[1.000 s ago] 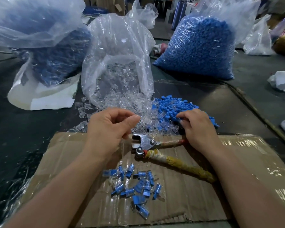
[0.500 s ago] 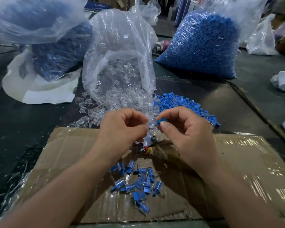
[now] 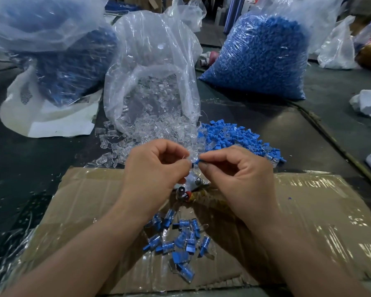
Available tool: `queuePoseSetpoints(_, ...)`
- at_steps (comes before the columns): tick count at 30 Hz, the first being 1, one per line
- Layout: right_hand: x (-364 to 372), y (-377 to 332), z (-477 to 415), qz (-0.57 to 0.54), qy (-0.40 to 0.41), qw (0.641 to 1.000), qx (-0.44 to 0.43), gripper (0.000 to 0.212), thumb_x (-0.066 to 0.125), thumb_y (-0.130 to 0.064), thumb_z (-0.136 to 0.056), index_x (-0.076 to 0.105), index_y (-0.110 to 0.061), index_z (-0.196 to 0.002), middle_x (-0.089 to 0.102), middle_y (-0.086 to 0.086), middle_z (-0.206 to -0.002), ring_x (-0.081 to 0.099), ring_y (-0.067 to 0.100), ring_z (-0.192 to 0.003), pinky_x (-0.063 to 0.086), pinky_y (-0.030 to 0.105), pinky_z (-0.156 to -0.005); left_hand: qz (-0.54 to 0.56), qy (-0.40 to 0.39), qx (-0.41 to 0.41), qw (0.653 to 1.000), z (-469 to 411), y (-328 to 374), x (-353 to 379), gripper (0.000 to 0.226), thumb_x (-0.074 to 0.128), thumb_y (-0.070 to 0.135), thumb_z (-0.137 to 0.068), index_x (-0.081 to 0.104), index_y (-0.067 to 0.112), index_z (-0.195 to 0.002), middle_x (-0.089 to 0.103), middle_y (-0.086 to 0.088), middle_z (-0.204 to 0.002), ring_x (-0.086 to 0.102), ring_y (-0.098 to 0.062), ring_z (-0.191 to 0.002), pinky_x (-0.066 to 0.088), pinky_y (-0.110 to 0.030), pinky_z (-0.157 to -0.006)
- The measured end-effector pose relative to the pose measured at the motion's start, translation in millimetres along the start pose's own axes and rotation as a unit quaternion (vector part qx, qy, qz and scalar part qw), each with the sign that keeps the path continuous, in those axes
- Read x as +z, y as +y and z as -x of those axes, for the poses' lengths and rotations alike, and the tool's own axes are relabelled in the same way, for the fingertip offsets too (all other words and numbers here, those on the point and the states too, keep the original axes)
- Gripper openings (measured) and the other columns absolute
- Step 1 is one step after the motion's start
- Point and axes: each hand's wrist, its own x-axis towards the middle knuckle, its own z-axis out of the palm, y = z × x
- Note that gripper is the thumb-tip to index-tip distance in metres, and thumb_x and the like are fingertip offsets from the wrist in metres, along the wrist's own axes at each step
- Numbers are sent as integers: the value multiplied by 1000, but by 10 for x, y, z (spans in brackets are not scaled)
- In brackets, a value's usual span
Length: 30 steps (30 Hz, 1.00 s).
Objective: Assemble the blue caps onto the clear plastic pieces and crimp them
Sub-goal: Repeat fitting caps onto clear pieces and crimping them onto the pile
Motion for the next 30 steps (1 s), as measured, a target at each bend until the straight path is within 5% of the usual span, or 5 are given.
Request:
queuePoseSetpoints(13, 17, 16, 11, 3, -14, 1000, 12, 31, 75, -5, -72, 61, -33, -70, 58, -21, -59, 60, -4, -61, 43, 5, -53, -16, -26, 17, 999, 69, 67, 35, 16, 70, -4, -74, 66, 12, -72, 67, -6, -63, 63, -14, -56, 55, -23, -54)
queuePoseSetpoints(19, 0, 5, 16, -22, -57, 998, 7, 25, 66, -11, -78, 58, -34, -79, 64, 0, -66, 63, 14, -56, 52, 35, -52, -4, -39, 28, 999, 86, 88, 33, 17, 69, -4, -74, 65, 13, -71, 66, -4, -64, 62, -10, -54, 53, -18, -52)
queuePoseSetpoints(24, -63, 27, -44, -20, -77, 996, -41, 17, 68, -21, -76, 65, -28, -92, 64, -16, -81, 62, 2, -76, 50, 14, -68, 76, -54, -21, 995, 37, 72, 0, 20, 65, -12, -72, 64, 8, -67, 64, -7, -56, 60, -14, -49, 53, -22, -49)
queuePoseSetpoints(30, -61, 66, -50, -57, -87, 992, -75, 25, 71, -23, -73, 65, -20, -96, 65, -14, -89, 64, 3, -84, 52, 20, -75, 172, -98, -85, 977, 19, 73, -42, 30, 60, -16, -71, 66, 9, -57, 62, -8, -53, 57, -14, -44, 49, -20, -42)
